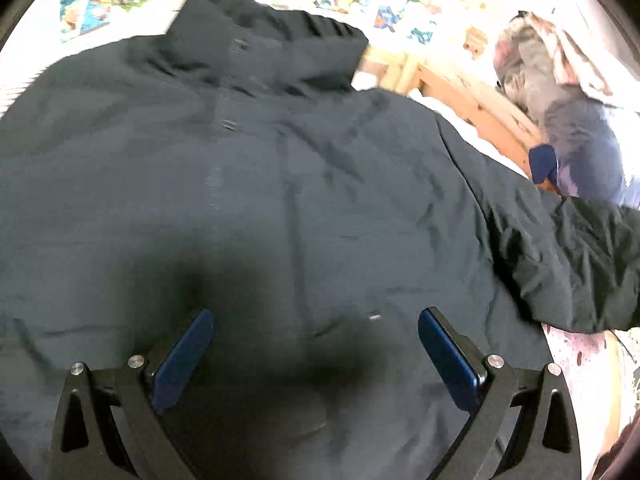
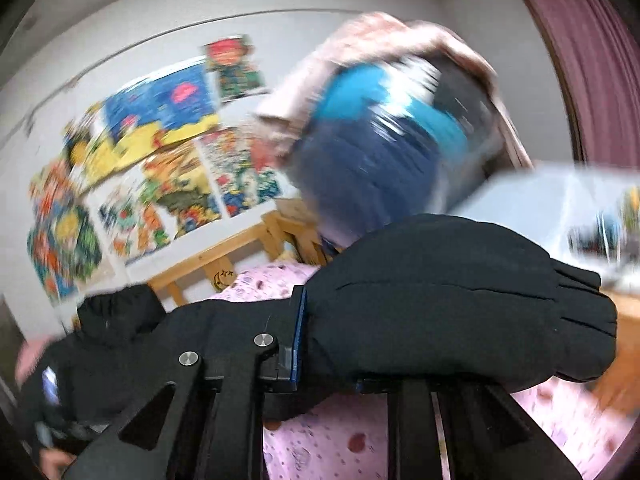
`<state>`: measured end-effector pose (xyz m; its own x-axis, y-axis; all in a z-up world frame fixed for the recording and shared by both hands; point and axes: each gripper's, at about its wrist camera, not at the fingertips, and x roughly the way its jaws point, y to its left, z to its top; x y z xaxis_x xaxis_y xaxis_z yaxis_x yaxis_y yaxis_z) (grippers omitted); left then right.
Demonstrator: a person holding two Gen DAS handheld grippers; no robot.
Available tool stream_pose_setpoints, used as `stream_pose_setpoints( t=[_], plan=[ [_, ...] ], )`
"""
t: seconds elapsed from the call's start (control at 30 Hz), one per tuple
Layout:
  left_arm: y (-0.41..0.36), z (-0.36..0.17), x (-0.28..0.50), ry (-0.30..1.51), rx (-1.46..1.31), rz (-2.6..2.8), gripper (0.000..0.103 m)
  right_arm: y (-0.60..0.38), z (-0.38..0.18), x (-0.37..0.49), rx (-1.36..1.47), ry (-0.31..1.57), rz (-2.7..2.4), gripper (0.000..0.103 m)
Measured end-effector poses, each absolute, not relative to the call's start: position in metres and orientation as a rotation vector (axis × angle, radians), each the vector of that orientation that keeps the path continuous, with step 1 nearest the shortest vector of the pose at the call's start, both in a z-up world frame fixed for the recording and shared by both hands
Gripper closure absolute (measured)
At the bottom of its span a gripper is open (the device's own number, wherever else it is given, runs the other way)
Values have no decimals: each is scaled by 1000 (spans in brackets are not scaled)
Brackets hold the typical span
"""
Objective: Fold large clothes
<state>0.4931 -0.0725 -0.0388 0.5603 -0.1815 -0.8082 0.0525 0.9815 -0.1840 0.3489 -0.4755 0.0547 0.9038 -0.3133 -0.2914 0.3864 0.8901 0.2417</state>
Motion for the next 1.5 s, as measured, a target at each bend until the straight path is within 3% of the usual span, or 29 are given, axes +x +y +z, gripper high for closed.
stream_pose_setpoints(
  t=[0.17,0.37,0.67,0.87,0.9,0.93,1.03,1.23,1.3,1.47,1.5],
  plan=[
    [-17,-10,466,927,-181,-132,0,-407,92,368,32,246,-263,86],
    [50,4,431,875,-284,-194,0,-313,97,388,-200,338,-79,86],
    [97,-24,414,803,-595,-535,0,-210,32,383,-456,508,90,86],
    [94,-53,422,850,-617,-574,0,-174,-31,377,-542,734,178,83],
    [92,-56,423,860,-612,-572,0,-168,-41,370,-577,750,169,76],
    [90,-60,426,873,-606,-567,0,-162,-46,363,-599,744,172,62],
    [86,-65,431,899,-597,-557,0,-152,-46,342,-600,709,167,45],
    [77,-61,435,899,-533,-510,2,-179,-40,302,-464,719,220,34],
    [69,-59,438,918,-481,-457,9,-193,-41,292,-429,714,225,31],
    [52,-63,449,989,-363,-385,53,-218,-42,273,-340,721,224,31],
    [48,-64,450,1005,-337,-373,58,-222,-41,265,-318,723,223,31]
  ],
)
